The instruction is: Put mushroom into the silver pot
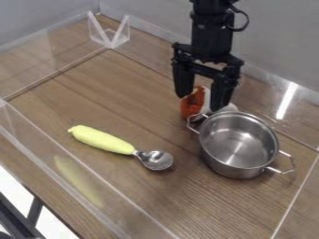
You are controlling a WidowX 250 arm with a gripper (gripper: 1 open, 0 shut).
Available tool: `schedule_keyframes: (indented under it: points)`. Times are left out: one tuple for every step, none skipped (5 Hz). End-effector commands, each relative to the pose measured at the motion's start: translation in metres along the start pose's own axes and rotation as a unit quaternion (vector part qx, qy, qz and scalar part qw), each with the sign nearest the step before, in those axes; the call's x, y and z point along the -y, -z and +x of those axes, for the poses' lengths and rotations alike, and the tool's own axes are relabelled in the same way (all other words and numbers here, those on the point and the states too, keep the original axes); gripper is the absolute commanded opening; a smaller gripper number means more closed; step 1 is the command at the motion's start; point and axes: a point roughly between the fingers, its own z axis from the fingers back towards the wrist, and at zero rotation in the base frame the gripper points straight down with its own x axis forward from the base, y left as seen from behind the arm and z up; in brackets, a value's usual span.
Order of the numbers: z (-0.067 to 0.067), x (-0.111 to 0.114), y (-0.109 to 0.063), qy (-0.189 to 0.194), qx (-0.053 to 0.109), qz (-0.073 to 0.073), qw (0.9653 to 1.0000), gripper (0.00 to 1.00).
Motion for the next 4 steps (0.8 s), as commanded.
schedule_keyframes:
  points:
    - [0.0072, -0.0025, -0.0154, -0.005, 0.030, -0.003, 0.9995, 1.00]
    - [0.0074, -0.0028, -0.0159, -0.005, 0.031, -0.003, 0.9995, 1.00]
    - [0.0066, -0.0039, -0.0186, -0.002, 0.032, -0.003, 0.9995, 1.00]
    - [0.0058, -0.0050, -0.0216, 0.000, 0.033, -0.004, 0.9995, 1.00]
